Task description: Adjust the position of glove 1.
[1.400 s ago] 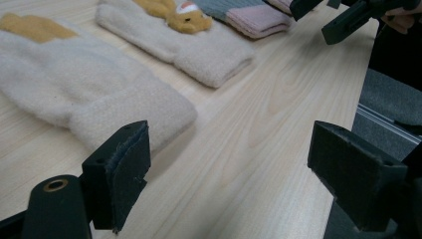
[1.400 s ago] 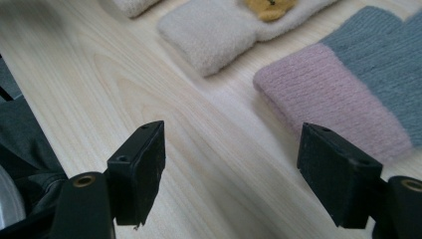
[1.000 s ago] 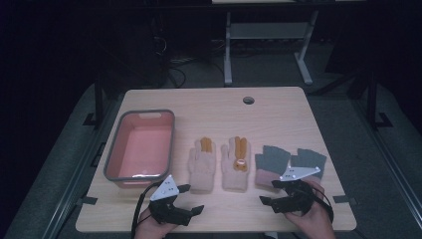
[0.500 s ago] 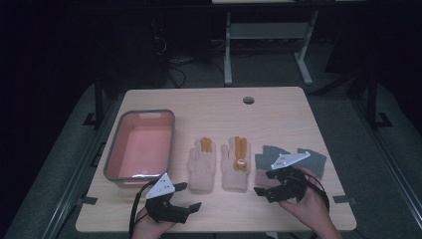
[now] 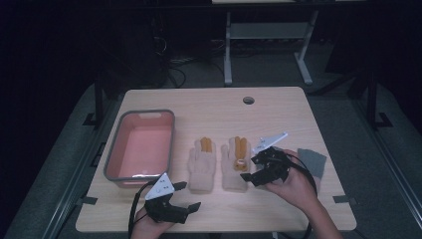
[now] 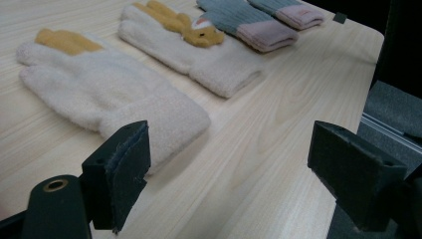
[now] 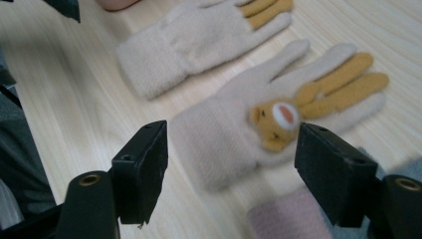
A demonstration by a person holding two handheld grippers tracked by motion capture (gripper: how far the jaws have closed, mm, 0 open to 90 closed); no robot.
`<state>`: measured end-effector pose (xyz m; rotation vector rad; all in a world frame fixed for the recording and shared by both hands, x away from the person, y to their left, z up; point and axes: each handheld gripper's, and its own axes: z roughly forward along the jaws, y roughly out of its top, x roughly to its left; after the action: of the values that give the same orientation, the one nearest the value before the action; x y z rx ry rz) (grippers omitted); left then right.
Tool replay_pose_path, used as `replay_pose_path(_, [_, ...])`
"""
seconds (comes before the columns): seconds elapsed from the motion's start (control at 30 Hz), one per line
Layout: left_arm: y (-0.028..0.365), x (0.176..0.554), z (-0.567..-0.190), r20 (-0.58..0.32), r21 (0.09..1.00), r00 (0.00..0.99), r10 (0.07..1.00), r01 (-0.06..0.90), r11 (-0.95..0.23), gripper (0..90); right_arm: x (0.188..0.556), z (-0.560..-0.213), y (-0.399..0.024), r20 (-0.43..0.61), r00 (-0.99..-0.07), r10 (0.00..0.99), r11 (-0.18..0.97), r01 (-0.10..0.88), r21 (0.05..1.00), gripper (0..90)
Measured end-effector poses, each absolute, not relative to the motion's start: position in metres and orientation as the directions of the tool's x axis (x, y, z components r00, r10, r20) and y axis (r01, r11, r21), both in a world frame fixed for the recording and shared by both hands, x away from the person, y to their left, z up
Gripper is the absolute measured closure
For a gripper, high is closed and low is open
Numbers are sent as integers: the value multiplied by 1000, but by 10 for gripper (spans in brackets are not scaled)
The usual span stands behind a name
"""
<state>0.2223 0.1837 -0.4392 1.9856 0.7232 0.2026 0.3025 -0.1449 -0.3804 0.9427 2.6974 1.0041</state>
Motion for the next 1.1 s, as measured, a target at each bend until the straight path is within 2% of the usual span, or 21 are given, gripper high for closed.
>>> replay_pose_path(0.23, [183, 224, -439, -163, 845, 809, 565, 411, -343, 170, 320, -379, -141, 134, -792, 595, 583, 541, 606, 305])
replay_pose_path(0.53, [181, 223, -439, -156, 847, 814, 560, 402, -349, 170, 336, -375, -126, 103, -802, 589, 615, 527, 586, 309])
replay_pose_path(1.1, [183, 222, -438, -159, 848, 814, 559, 403, -344, 170, 360, -390, -119, 121, -789, 602, 637, 567, 523, 327])
